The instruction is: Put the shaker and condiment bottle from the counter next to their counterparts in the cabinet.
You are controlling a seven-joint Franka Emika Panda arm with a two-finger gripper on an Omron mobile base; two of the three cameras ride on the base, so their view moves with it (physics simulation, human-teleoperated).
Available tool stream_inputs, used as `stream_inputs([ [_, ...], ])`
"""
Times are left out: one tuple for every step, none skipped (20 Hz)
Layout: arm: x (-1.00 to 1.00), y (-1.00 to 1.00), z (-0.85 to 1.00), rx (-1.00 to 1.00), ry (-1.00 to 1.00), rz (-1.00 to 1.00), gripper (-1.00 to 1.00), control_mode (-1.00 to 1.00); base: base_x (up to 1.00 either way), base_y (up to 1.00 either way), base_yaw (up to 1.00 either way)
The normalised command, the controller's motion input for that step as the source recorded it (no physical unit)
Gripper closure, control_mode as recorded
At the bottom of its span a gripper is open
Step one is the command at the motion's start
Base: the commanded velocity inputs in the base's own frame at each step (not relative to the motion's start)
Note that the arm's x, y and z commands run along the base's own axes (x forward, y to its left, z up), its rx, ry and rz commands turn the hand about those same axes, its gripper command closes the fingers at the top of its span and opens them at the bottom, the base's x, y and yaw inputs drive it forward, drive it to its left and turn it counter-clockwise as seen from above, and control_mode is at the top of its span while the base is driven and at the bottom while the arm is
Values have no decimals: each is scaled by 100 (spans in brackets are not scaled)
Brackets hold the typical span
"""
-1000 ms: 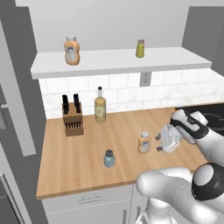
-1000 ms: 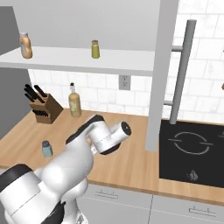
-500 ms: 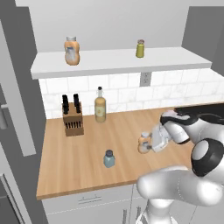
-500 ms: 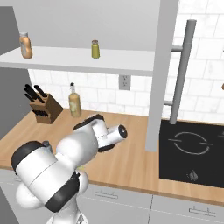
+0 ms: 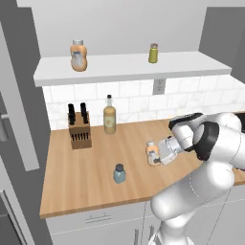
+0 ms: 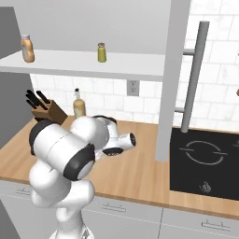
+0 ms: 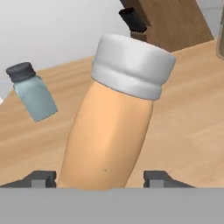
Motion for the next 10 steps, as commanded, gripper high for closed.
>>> stream_inputs([
  [-22, -14, 4, 21, -3, 0, 100, -100, 0, 0, 0],
  [-48, -24, 25, 21, -10, -4, 100, -100, 0, 0, 0],
  [-39, -19, 43, 19, -10, -3, 100, -100, 0, 0, 0],
  [-19, -11, 71, 7, -18, -4, 100, -100, 0, 0, 0],
  [-24, -11, 94, 2, -19, -8, 100, -100, 0, 0, 0],
  [-26, -3, 100, 2, -19, -5, 100, -100, 0, 0, 0],
  [-29, 0, 100, 1, -20, -5, 100, -100, 0, 0, 0],
  [-46, 0, 100, 2, -16, -7, 100, -100, 0, 0, 0],
  [-45, 0, 100, 4, -11, -7, 100, -100, 0, 0, 0],
  [-41, 0, 100, 5, -7, -8, 100, -100, 0, 0, 0],
])
